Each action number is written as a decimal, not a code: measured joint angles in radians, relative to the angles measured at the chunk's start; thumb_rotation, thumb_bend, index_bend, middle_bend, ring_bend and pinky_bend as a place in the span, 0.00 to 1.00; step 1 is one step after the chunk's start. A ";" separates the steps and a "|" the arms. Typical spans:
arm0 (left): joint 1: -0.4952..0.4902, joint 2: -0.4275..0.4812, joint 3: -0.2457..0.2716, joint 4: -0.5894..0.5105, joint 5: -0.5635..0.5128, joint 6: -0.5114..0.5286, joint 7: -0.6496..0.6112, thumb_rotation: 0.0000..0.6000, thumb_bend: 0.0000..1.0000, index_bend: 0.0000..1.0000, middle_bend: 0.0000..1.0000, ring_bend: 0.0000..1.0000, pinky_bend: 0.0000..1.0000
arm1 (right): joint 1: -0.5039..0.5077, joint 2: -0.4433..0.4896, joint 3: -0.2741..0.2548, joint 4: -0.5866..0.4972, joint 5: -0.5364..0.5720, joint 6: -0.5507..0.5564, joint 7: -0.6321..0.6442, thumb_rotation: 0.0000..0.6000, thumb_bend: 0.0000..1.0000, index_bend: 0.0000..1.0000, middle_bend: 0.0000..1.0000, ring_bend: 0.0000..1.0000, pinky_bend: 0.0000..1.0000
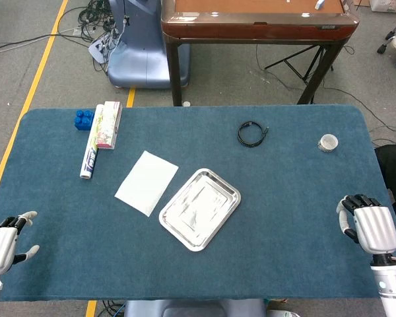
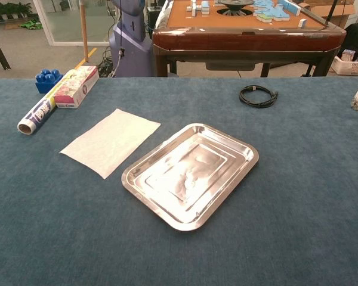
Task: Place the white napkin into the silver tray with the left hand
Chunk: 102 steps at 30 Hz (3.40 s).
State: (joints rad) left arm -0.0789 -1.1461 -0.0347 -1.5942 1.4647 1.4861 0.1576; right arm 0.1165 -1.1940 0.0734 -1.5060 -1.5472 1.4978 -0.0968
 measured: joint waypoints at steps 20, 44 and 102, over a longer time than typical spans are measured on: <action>0.009 -0.026 0.020 0.021 0.052 0.019 0.018 1.00 0.14 0.31 0.38 0.31 0.54 | 0.029 -0.007 0.001 0.019 0.017 -0.051 0.019 1.00 0.48 0.55 0.49 0.37 0.45; -0.238 -0.177 -0.022 0.179 0.167 -0.189 -0.064 1.00 0.14 0.25 0.44 0.53 0.80 | 0.010 0.011 0.007 -0.006 0.021 -0.008 0.017 1.00 0.48 0.55 0.49 0.37 0.45; -0.514 -0.503 -0.025 0.499 0.089 -0.390 0.023 1.00 0.20 0.43 1.00 1.00 1.00 | -0.011 0.033 0.014 -0.026 0.022 0.022 0.032 1.00 0.48 0.55 0.49 0.37 0.45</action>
State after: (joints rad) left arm -0.5930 -1.6488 -0.0599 -1.0955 1.5533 1.0965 0.1804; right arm 0.1052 -1.1606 0.0876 -1.5322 -1.5251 1.5197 -0.0653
